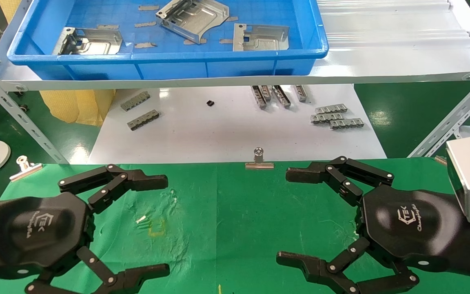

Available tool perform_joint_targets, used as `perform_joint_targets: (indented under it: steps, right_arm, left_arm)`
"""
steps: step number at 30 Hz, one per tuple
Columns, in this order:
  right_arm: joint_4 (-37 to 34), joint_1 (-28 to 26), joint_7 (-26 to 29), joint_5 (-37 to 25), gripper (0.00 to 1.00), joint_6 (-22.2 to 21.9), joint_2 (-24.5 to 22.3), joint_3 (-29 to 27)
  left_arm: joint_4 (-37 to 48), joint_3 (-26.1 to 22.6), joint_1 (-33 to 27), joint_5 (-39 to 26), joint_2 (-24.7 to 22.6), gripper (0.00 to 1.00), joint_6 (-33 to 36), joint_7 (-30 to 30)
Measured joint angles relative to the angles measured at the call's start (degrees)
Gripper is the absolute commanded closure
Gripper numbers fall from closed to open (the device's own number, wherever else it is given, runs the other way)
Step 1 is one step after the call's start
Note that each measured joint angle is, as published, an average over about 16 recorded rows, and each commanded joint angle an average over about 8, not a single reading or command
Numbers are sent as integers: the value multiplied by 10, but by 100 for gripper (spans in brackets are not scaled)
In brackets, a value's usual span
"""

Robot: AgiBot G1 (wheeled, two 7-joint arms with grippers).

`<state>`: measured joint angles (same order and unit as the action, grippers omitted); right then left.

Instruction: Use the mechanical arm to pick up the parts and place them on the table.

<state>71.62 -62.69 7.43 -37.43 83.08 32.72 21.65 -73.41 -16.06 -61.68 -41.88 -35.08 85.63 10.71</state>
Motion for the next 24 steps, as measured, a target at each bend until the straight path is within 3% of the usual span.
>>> perform_joint_targets:
  steps: [24]
  right_arm:
    - [0,0,0,0,100,0,0,0]
  left_arm:
    - [0,0,0,0,0,0,0,0]
